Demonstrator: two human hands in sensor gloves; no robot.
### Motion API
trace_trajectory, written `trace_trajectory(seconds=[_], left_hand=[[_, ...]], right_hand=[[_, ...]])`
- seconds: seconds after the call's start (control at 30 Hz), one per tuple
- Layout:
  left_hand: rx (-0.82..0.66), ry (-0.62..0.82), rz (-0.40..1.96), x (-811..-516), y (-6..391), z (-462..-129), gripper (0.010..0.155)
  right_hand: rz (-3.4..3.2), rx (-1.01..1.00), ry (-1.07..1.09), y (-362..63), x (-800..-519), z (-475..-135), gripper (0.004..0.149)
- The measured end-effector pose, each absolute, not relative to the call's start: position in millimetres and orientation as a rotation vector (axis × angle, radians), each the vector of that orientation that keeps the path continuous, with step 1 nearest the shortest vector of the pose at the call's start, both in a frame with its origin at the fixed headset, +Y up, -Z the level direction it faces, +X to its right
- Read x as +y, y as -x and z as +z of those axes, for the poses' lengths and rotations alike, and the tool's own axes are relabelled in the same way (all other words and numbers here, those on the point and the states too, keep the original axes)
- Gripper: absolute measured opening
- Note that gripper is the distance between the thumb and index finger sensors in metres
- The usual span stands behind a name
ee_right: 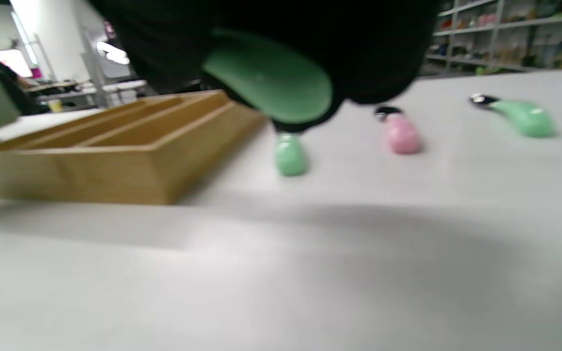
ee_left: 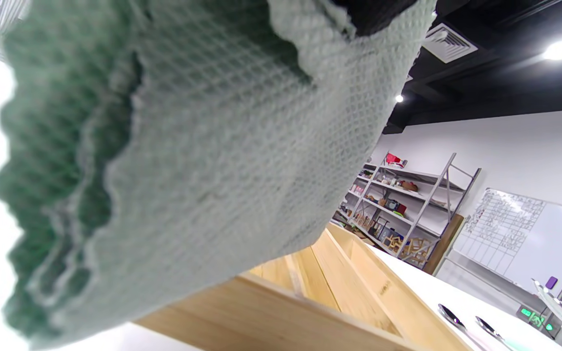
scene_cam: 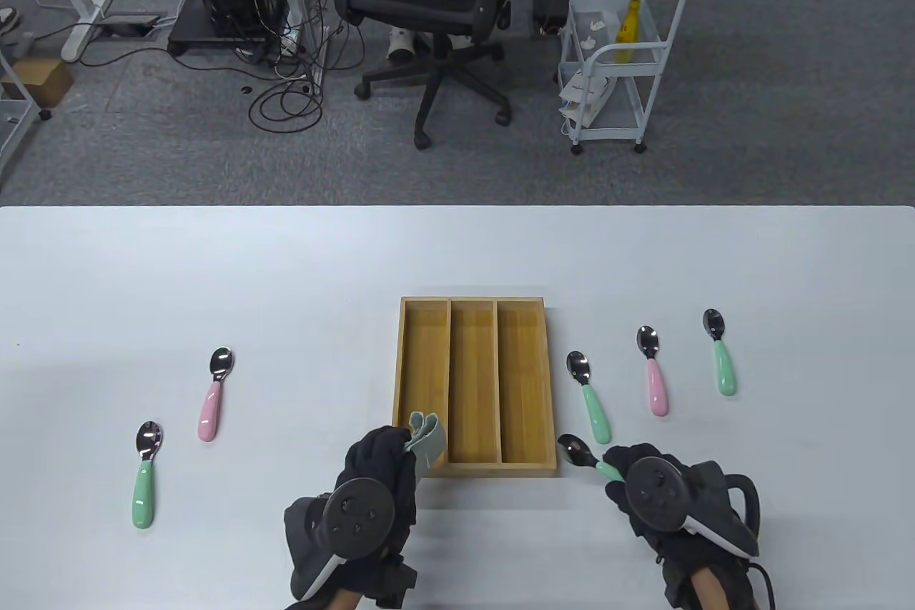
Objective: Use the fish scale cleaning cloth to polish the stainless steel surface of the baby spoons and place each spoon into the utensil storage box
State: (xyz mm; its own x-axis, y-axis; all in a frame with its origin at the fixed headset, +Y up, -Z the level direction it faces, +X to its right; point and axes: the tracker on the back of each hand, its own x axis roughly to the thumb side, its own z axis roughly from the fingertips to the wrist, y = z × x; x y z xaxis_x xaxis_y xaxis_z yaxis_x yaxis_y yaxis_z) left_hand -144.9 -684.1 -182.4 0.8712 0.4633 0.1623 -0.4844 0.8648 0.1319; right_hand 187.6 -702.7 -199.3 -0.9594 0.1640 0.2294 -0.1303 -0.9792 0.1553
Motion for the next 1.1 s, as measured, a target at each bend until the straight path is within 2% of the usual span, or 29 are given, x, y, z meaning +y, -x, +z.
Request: trace_trajectory(seconds=[0.23,0.5,0.63,1.0,1.1], left_hand=[[-0.136,-0.147,0.535,-687,150,-185,0.042],[-0.134,-0.135,0.549,-689,152,-187,0.042],[-0.18,-0.136,0.569,-687,151,-184,0.041],[-0.302,-0.071,0.643,-688,146,-183,0.042],[-0.349,-0.032,0.694,-691,146,-183,0.051]], right_hand=[[2.882,0.183,-0.535,-134,-693,-195,0.052],[2.831,0.207,-0.65,-91,-696,-193,0.051],[2.837,0.2,-0.7,-73,-696,-193,0.051],[2.82,0.071,-0.679,-68,-698,-192,0.051],[2.818,0.015,-0.672,-71,-697,-191,0.051]])
